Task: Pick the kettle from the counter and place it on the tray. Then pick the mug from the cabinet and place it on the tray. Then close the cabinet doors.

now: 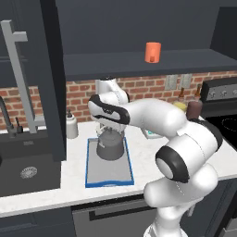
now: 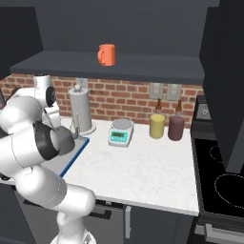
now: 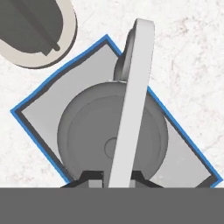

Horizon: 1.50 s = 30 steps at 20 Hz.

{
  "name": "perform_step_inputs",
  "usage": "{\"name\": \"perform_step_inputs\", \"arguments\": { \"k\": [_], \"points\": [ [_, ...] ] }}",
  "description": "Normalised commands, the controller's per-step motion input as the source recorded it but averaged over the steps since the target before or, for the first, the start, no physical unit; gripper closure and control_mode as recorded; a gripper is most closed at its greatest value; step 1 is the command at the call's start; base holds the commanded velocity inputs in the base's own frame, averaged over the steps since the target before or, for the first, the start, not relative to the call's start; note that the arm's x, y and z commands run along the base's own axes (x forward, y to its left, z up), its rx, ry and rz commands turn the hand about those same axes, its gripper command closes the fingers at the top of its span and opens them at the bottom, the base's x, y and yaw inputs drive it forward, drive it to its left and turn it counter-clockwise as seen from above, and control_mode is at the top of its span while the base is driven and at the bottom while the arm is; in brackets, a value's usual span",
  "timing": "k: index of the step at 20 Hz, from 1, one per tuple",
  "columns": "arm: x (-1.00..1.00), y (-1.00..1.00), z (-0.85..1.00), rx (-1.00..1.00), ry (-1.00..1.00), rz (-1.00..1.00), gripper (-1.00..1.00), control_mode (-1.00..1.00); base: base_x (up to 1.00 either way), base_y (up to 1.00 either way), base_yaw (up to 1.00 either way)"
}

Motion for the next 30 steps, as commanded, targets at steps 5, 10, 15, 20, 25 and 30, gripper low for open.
{"name": "perform_step_inputs", "arguments": {
  "k": [5,10,15,20,25,30],
  "points": [
    [0.27,0.07,0.0,0.0,0.0,0.0,1.0,-1.0,0.0,0.0,0.0],
    [0.16,0.02,-0.01,0.0,0.0,0.0,1.0,-1.0,0.0,0.0,0.0],
    [0.03,0.0,0.0,0.0,0.0,0.0,1.0,-1.0,0.0,0.0,0.0],
    [0.0,0.0,0.0,0.0,0.0,0.0,1.0,-1.0,0.0,0.0,0.0],
    [0.0,0.0,0.0,0.0,0.0,0.0,1.0,-1.0,0.0,0.0,0.0],
    [0.0,0.0,0.0,0.0,0.0,0.0,-1.0,-1.0,0.0,0.0,0.0]
  ]
}}
